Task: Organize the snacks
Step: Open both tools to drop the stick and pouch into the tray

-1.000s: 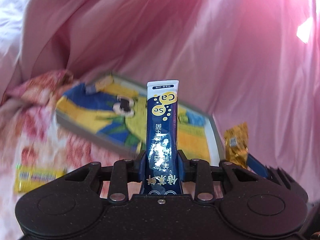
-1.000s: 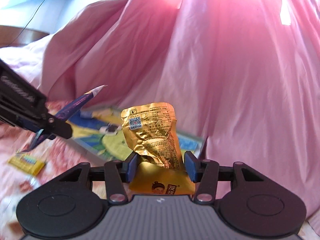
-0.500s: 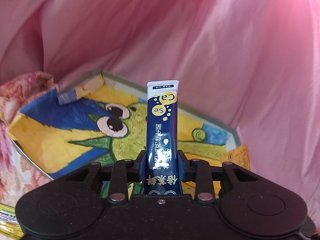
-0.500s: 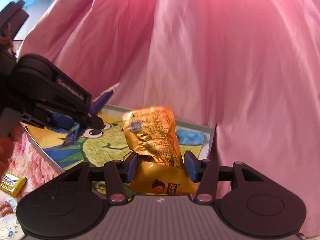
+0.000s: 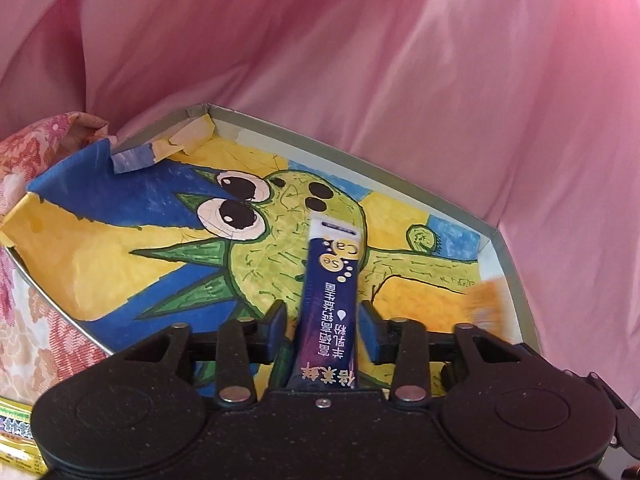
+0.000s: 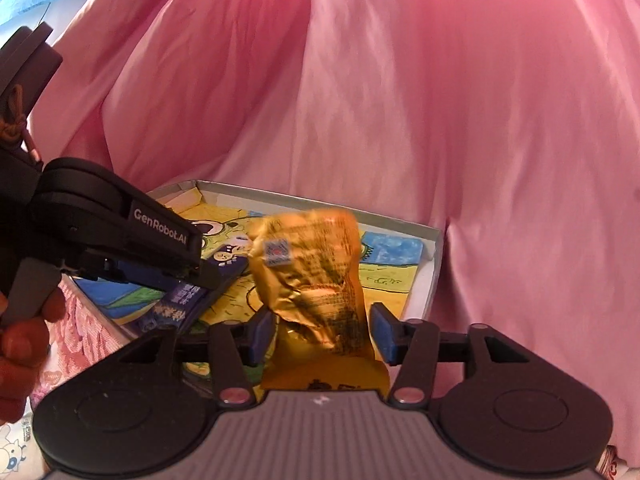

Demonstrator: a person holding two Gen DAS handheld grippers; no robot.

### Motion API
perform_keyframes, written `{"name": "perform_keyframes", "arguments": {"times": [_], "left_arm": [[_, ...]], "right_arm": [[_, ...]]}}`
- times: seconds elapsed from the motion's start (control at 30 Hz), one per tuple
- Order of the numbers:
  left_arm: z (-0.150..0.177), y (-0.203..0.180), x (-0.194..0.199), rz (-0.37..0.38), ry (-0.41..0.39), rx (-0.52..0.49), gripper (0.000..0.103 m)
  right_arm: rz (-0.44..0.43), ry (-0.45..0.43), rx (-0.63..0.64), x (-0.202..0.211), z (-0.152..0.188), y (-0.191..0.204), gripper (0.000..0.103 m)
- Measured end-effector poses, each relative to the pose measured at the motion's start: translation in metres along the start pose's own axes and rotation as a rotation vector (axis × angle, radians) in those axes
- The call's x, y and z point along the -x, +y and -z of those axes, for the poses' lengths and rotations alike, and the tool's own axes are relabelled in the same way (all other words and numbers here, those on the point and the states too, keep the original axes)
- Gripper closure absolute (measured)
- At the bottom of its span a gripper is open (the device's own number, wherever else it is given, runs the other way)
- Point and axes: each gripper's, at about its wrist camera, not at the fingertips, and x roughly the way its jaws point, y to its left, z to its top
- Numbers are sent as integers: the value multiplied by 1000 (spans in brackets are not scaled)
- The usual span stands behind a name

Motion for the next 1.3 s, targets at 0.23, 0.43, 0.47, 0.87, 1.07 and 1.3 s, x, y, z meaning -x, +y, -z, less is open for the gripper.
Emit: {"name": "perform_keyframes", "arguments": {"times": [0.23, 0.43, 0.47, 0.87, 1.07, 1.3], "left_arm": [[-5, 3, 27, -23, -70, 12, 30], [-11, 7, 72, -25, -169, -5, 17], [-11, 7, 81, -26, -192, -12, 15], [20, 16, 195, -65, -368, -155, 2], [47, 38, 232, -65, -312, -180, 2], [89, 66, 256, -75, -218, -206, 2]], "right_arm": [[-4, -36, -15, 9, -4, 0, 8], [25, -107, 4, 36, -15, 6, 0], [26, -120, 6, 42, -17, 8, 0], [74, -289, -61, 139, -25, 29, 0], [66, -267, -41, 180, -12, 47, 0], [9, -186, 4, 217, 13, 78, 0]]}}
